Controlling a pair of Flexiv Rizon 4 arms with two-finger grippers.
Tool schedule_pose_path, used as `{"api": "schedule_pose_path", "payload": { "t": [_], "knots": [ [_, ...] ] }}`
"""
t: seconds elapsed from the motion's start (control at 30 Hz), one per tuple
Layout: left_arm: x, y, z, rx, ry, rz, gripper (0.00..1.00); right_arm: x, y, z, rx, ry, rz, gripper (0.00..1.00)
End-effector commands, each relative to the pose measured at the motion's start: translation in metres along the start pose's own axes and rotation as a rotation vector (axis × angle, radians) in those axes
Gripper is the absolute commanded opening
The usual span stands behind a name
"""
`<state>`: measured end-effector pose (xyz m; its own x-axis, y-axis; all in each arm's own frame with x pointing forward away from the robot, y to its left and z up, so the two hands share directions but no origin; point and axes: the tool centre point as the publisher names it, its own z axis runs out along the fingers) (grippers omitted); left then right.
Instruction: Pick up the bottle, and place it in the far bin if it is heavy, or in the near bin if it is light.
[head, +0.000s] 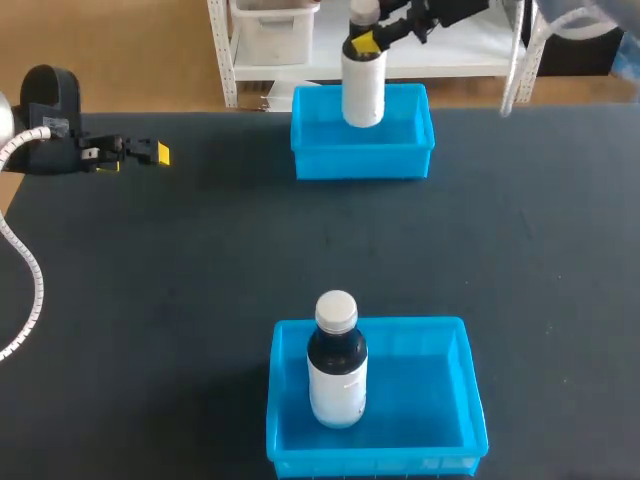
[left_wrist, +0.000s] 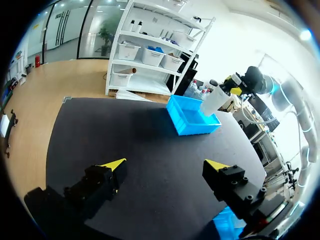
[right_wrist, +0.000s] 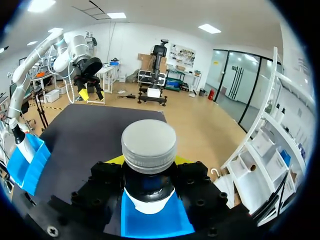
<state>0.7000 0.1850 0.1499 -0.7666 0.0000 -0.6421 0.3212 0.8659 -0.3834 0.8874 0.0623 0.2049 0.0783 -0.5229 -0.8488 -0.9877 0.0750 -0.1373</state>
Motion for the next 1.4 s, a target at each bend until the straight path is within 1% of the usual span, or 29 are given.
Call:
{"api": "schedule_pose_path", "payload": {
  "t": [0.03,0.27,0.97,1.17,1.4],
  "knots": [
    [0.0,0.0,0.0,0.0,0.0,0.0,1.0,0.004,-0.018,0.018,-0.129,-0.011,-0.003,0.0],
    [0.0,0.0,0.0,0.0,0.0,0.0,1.0,0.012,-0.02,0.035,-0.162,-0.026,0.0,0.0],
    [0.0,0.0,0.0,0.0,0.0,0.0,1.0,0.031,-0.025,0.07,-0.196,-0.048,0.036,0.0],
    [0.0,0.0,0.0,0.0,0.0,0.0,1.0,0.035,-0.027,0.077,-0.202,-0.039,0.052,0.0],
    [0.0,0.0,0.0,0.0,0.0,0.0,1.0,0.045,-0.028,0.087,-0.223,-0.025,0.097,0.0]
  ]
}}
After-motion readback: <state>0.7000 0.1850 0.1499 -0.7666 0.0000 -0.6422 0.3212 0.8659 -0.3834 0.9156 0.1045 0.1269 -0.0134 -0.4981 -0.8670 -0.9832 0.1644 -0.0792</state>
